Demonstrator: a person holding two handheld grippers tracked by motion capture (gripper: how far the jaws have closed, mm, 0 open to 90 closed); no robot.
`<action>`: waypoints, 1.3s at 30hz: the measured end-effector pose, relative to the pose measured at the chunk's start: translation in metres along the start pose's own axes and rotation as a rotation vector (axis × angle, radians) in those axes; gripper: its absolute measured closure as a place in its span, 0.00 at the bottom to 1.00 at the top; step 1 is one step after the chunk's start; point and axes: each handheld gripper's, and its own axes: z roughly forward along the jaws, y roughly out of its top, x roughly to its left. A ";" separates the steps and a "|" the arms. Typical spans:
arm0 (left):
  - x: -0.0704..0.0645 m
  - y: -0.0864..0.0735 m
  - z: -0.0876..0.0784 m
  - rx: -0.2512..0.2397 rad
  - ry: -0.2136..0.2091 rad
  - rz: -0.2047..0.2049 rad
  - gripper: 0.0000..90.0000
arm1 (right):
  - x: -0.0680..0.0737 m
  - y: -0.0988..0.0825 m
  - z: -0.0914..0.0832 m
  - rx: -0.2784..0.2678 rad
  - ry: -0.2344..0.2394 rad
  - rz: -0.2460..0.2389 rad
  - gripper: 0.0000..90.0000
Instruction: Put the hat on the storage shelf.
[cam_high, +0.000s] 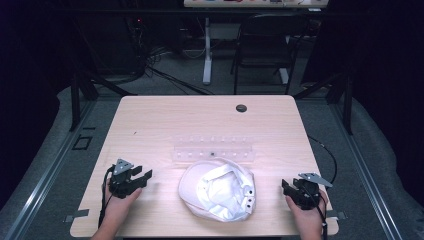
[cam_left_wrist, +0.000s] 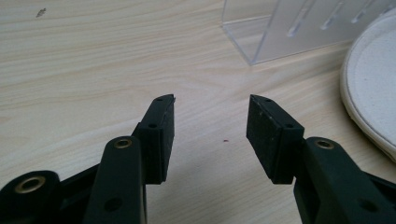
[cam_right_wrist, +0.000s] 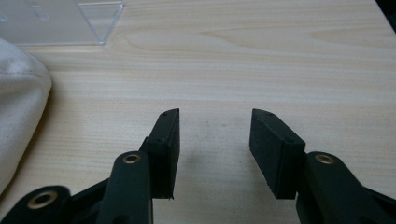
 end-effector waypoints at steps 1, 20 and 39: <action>0.000 0.000 0.000 0.000 0.000 0.000 0.58 | 0.000 0.000 0.000 0.000 0.000 0.000 0.60; -0.016 0.002 -0.002 0.002 -0.002 0.080 0.57 | 0.038 0.016 -0.020 0.078 0.126 -0.043 0.63; -0.014 0.002 -0.002 -0.001 0.003 0.074 0.57 | 0.091 0.040 -0.047 0.115 0.294 -0.118 0.58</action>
